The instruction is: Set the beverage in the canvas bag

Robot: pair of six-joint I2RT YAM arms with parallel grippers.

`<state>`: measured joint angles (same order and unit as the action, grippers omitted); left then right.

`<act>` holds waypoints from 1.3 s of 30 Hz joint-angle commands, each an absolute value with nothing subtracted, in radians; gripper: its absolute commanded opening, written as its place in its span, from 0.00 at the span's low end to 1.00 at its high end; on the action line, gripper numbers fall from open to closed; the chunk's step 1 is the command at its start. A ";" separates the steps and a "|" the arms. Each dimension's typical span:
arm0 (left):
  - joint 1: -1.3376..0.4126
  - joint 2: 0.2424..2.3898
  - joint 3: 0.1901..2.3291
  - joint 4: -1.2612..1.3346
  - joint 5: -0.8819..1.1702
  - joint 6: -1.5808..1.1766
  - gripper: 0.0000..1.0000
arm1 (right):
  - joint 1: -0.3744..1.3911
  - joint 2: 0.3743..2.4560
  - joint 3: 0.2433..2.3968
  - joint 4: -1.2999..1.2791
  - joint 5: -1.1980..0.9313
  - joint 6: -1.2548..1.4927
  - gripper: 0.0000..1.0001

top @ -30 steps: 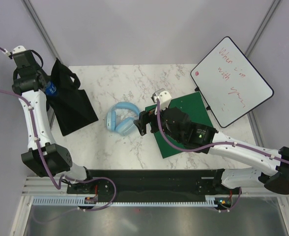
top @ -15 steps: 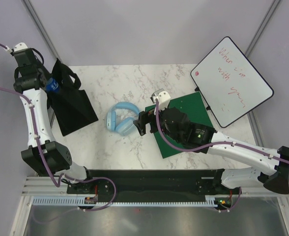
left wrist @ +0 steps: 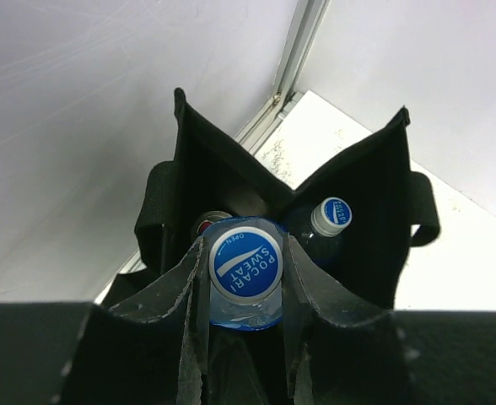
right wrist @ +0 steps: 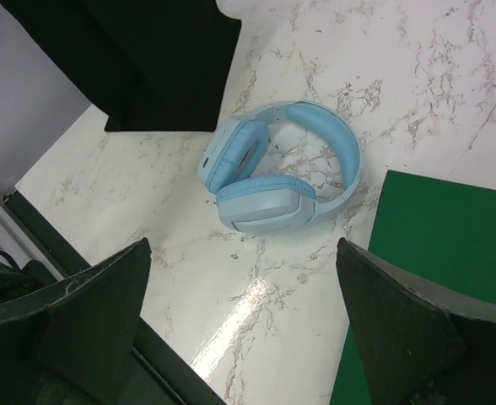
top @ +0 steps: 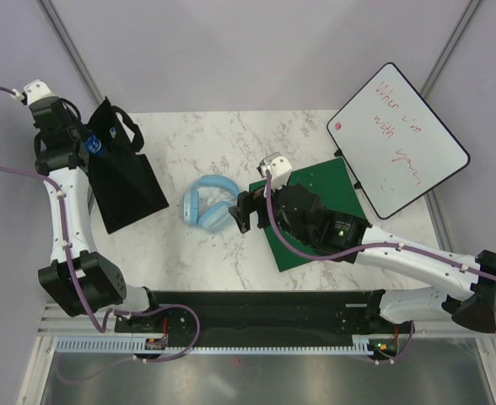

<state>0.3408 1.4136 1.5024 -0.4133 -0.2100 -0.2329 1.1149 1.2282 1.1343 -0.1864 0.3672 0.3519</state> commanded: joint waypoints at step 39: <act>0.290 1.385 1.463 -0.370 -0.230 -0.178 0.02 | 1.112 1.290 1.160 -0.147 0.353 0.364 0.98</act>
<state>0.2741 1.4406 1.3865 -0.3519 -0.0952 -0.2531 1.1145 1.2915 1.1343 -0.1791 0.3626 0.3519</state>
